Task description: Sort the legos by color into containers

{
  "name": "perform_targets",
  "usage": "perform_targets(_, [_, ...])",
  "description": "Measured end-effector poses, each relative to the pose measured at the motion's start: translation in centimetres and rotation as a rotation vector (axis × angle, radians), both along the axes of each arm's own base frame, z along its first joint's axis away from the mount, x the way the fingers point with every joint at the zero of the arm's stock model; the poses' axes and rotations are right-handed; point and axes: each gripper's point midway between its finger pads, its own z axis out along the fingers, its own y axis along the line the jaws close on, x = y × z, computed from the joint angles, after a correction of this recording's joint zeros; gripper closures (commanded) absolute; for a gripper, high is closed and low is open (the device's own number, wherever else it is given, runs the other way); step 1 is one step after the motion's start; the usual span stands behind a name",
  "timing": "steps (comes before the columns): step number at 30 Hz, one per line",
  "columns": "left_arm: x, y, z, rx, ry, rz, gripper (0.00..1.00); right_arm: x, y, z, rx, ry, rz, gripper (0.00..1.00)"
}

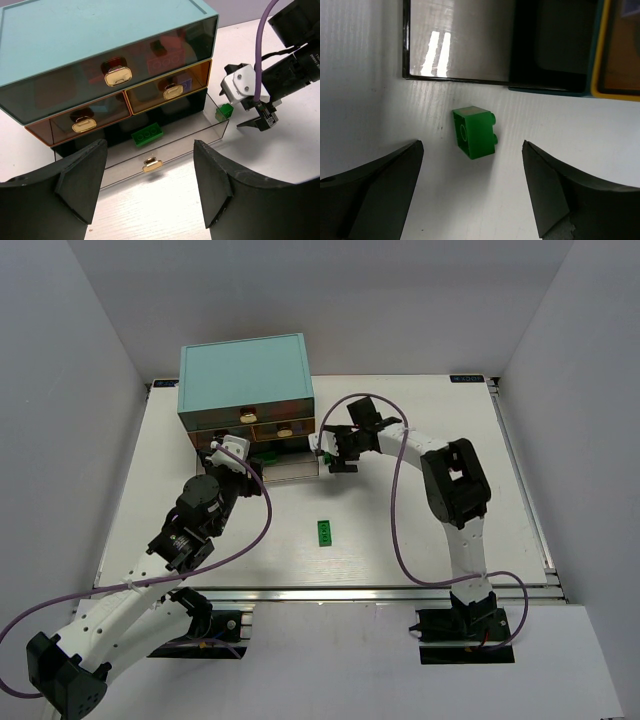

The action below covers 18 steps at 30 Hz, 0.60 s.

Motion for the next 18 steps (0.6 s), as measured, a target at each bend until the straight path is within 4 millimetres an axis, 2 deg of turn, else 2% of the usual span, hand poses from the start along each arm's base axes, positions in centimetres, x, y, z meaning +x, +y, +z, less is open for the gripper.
perform_targets(6, [0.0,0.1,0.0,0.0,-0.003,0.003,0.2,0.4,0.5,-0.4,-0.005,0.011,0.021,0.21])
perform_targets(12, [0.0,0.1,0.2,-0.002,-0.007,0.007,0.2,0.5,1.0,-0.7,-0.005,0.025,0.044,0.31])
perform_targets(15, [0.0,0.1,0.2,0.0,-0.007,0.007,0.2,0.3,1.2,-0.9,-0.006,0.037,0.053,0.4])
perform_targets(18, [0.0,0.2,0.2,0.0,-0.008,0.008,0.2,0.3,1.3,-1.2,-0.011,0.041,0.064,0.6])
